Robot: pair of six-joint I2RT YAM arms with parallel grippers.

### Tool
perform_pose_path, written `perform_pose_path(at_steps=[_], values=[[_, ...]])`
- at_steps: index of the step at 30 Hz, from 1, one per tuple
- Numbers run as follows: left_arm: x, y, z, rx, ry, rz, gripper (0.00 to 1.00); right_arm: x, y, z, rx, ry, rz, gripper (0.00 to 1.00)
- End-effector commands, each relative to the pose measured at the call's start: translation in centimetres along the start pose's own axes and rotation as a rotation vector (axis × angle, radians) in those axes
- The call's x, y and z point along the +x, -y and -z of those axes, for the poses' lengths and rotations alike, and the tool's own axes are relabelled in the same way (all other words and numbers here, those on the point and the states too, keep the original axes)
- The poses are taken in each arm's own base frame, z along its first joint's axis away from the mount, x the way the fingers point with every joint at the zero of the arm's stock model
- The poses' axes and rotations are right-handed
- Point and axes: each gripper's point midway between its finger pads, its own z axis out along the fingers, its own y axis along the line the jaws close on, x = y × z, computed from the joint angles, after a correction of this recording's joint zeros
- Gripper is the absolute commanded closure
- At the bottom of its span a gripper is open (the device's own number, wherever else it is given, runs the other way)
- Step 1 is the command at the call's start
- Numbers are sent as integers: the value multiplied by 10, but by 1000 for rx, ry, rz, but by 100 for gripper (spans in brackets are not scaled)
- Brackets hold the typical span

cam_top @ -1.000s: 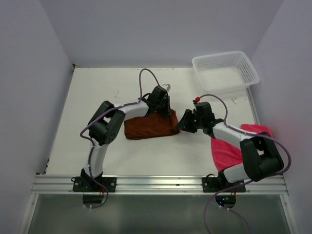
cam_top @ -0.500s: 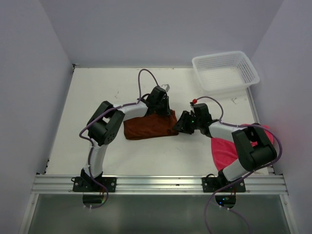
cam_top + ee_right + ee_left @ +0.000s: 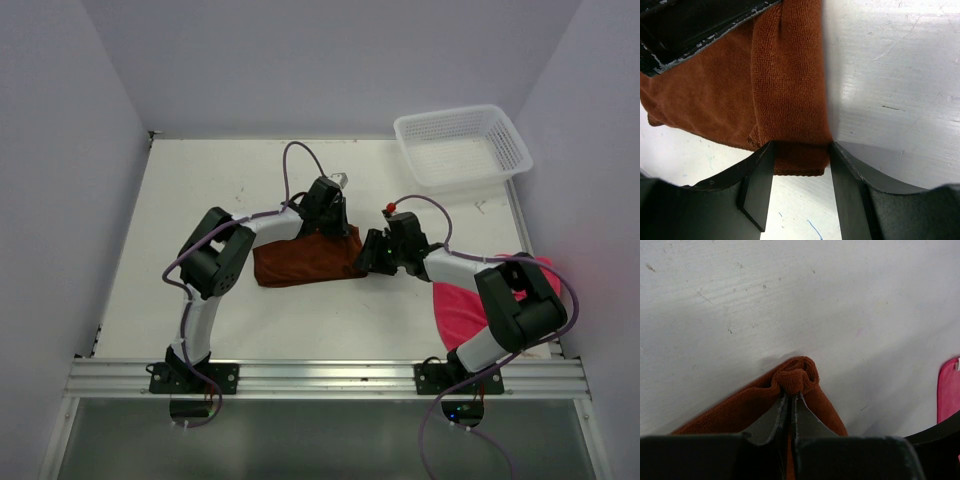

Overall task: Roll the towels
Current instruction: Roll the towel

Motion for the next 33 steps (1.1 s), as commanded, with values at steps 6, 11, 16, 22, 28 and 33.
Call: perform_pose_path(at_steps=[6,11,16,22,28,33], values=[[-15,-5,13,-11,42,-7,98,7,6,-9,57,-14,41,49],[-12,-8,11,-23,35,-6,93,7,5,-10,60,-1,56,64],[-7,-12,12,-35,25,1,86,-1,7,-1,93,29,100,95],[-6,-14,23,-42,26,3,77,-7,17,13,186,33,206,100],[-4,-10,31,-26,26,6,68,-12,21,28,280,28,349,100],[-2,-4,34,1,23,16,66,-21,13,39,348,57,494,100]])
